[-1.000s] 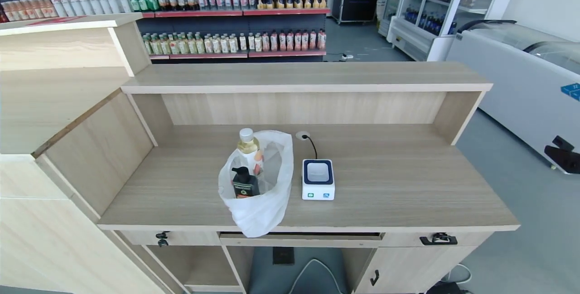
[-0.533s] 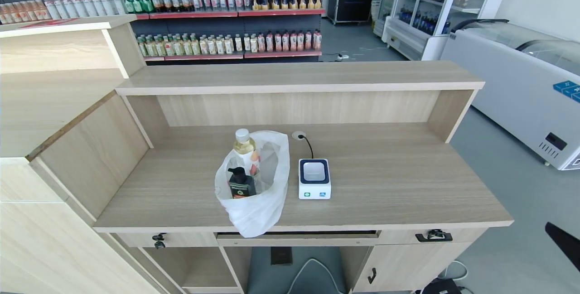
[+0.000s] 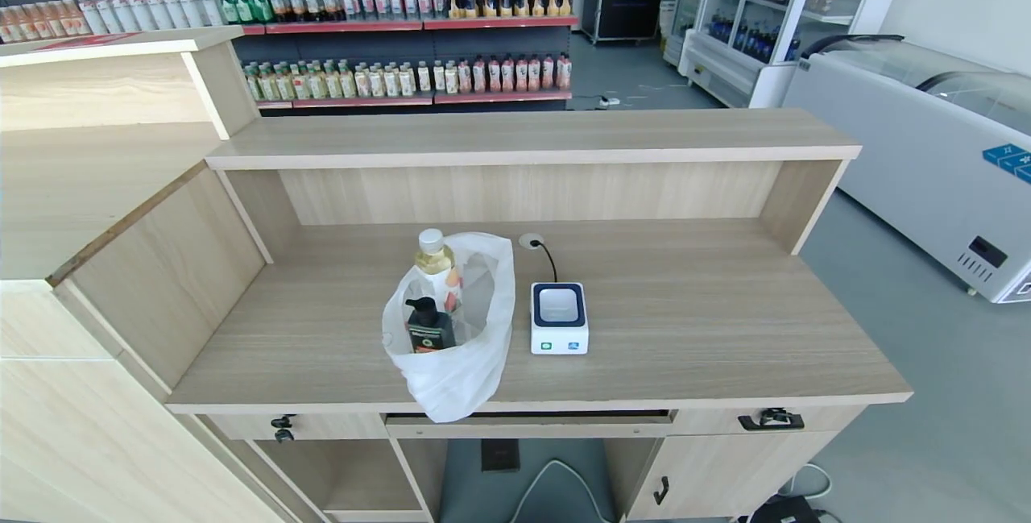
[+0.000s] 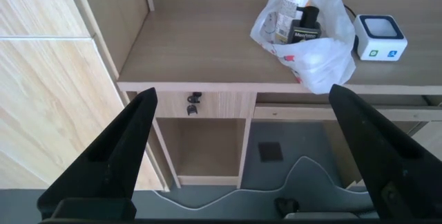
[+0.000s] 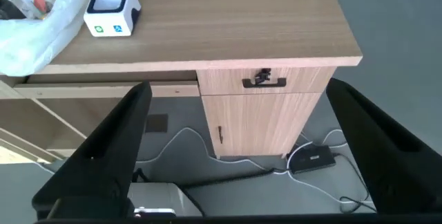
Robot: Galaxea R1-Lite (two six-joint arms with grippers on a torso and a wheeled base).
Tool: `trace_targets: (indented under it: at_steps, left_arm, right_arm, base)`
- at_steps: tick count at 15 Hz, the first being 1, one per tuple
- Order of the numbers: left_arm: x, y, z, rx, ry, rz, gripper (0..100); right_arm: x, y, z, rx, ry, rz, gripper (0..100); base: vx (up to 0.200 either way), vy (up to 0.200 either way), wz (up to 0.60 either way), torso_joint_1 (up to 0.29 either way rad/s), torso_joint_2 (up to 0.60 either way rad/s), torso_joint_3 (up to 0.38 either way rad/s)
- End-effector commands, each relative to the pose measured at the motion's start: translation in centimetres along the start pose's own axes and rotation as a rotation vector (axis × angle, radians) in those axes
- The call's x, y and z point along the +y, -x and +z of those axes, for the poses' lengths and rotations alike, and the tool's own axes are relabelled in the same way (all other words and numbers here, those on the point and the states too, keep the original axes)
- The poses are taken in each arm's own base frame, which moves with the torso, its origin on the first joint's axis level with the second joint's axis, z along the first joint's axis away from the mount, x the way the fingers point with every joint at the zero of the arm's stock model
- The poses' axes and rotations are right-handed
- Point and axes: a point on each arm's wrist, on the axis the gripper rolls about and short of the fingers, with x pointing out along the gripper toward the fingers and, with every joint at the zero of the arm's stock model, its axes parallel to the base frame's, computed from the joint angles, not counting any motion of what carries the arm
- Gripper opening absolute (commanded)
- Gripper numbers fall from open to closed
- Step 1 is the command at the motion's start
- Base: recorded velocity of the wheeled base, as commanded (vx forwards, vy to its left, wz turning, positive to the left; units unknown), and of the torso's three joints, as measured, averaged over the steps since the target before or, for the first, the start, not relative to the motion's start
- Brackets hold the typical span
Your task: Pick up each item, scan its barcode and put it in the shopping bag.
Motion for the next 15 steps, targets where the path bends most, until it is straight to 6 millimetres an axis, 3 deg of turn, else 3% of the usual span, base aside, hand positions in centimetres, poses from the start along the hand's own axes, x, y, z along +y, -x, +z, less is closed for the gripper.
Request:
trace_targets:
  at_steps: [1,15]
  left_arm:
    - [0.0,0.0,0.0,-0.001,0.0,0.0,100]
    - [0.0,0.0,0.0,-0.001,0.0,0.0,100]
  right_arm:
    - [0.02,0.93,-0.47,-0.112,0.014,0.008,100]
    - [-0.02,0.92,-0.6,-0.099,0.003,-0.013,100]
  base:
    - [0.0,0.0,0.0,0.0,0.0,0.0]
    - [0.0,0.0,0.0,0.0,0.0,0.0]
